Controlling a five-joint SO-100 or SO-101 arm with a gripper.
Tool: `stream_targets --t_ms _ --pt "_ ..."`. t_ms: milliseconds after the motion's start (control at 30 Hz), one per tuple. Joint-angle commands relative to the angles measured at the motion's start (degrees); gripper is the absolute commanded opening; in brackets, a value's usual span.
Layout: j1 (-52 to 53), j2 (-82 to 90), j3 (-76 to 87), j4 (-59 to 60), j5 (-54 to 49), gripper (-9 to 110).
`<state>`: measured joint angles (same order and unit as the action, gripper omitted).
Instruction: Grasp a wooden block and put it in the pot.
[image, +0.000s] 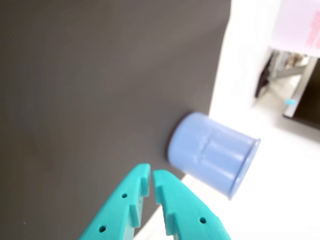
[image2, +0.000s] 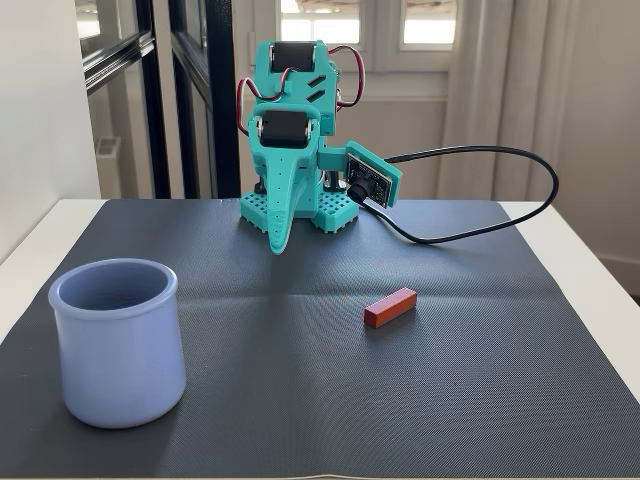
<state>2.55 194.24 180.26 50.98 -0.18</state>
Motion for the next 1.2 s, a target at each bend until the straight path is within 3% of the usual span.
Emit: stream_targets --t_ms 0,700,1167 --pt "-0.3 0.4 -0.3 -0.4 -0.3 0" --pt "-0.4 0.2 -0.3 -0.4 -0.4 0" --pt "-8.8 -9.3 -8.9 -0.5 0.3 0"
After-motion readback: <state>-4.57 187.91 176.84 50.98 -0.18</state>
